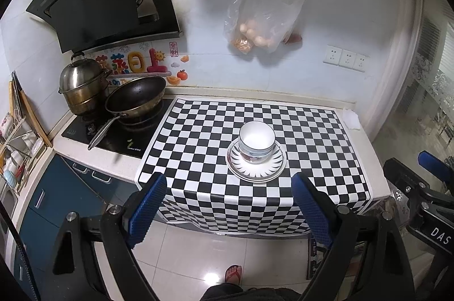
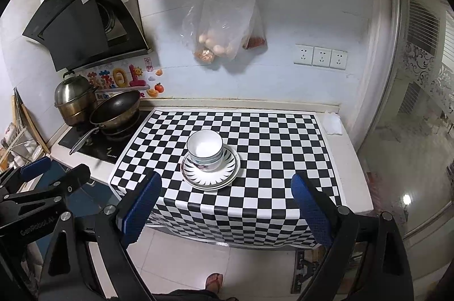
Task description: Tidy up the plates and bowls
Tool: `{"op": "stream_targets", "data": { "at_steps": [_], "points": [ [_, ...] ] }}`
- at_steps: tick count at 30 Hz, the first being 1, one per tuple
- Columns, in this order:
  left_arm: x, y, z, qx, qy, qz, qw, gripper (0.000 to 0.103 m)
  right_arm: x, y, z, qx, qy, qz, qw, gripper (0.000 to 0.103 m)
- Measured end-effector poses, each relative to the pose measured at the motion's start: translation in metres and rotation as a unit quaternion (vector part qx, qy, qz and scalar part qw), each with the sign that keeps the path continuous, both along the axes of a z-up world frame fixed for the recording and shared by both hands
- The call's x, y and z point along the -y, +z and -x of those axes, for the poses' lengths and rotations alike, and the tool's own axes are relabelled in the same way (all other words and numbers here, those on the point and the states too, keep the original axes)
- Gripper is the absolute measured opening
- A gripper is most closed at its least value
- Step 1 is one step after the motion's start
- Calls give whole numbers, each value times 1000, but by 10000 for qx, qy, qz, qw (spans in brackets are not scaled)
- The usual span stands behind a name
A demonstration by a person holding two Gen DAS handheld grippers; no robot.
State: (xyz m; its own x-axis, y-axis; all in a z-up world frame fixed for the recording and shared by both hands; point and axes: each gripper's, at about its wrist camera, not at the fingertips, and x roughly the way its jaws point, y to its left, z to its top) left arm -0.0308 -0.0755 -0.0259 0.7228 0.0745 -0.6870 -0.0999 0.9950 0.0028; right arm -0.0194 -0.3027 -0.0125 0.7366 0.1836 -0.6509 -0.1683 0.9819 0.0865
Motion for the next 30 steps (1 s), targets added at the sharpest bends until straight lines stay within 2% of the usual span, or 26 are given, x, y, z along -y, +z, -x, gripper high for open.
{"op": "stream_targets", "data": {
  "at_steps": [30],
  "points": [
    [0,5,8,5,130,8,9999,90,1,-3,3,-31,18,16,10000,95]
  ]
}}
